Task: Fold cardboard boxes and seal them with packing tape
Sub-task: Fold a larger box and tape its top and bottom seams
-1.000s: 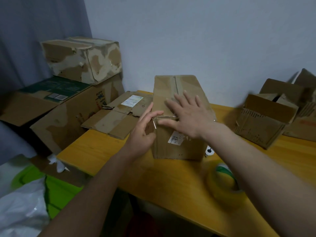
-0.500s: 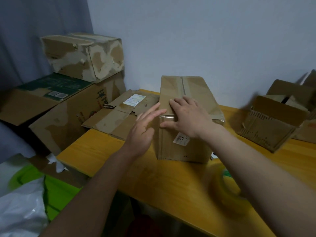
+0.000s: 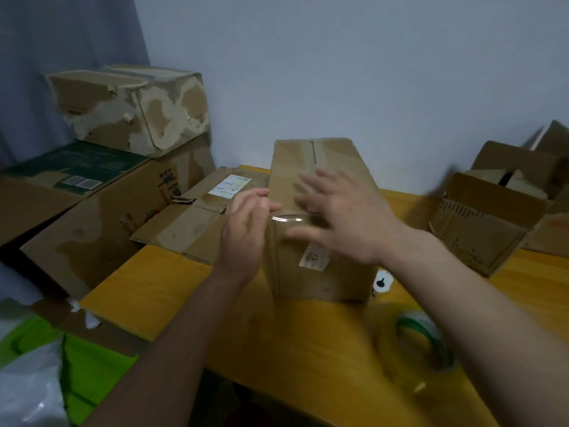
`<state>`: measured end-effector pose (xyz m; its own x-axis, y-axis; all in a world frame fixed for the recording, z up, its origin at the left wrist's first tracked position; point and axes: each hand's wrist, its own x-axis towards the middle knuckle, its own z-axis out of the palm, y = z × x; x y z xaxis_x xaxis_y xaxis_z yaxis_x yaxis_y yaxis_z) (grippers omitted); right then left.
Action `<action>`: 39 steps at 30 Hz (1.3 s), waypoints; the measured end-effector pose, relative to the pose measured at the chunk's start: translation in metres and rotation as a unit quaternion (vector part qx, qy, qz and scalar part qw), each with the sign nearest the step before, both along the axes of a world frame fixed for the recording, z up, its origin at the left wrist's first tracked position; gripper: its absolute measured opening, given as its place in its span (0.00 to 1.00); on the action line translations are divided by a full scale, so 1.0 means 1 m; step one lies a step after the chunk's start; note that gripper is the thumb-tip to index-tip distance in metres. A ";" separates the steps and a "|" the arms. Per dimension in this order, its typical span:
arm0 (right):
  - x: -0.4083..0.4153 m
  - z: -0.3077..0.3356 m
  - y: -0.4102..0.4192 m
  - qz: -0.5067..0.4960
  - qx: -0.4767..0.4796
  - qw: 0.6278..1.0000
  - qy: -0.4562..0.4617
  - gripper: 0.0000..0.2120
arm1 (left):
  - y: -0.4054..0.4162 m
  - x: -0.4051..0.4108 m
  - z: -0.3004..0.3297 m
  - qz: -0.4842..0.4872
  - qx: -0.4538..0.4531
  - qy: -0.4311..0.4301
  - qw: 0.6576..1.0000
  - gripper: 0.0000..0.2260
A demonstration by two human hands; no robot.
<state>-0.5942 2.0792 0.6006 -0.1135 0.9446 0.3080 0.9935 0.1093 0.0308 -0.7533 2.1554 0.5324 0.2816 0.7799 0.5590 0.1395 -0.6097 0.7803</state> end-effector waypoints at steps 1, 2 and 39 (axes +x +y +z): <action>0.018 0.001 -0.005 -0.012 0.051 0.998 0.039 0.34 | 0.001 0.009 0.004 0.014 -0.013 -0.010 1.000 0.16; 0.034 -0.001 -0.009 -0.042 0.085 0.990 0.105 0.30 | 0.002 0.019 0.007 0.017 -0.036 -0.020 0.999 0.15; 0.038 -0.074 -0.067 -0.092 -0.023 0.863 0.496 0.25 | -0.060 0.082 0.061 0.185 -0.033 0.494 0.849 0.53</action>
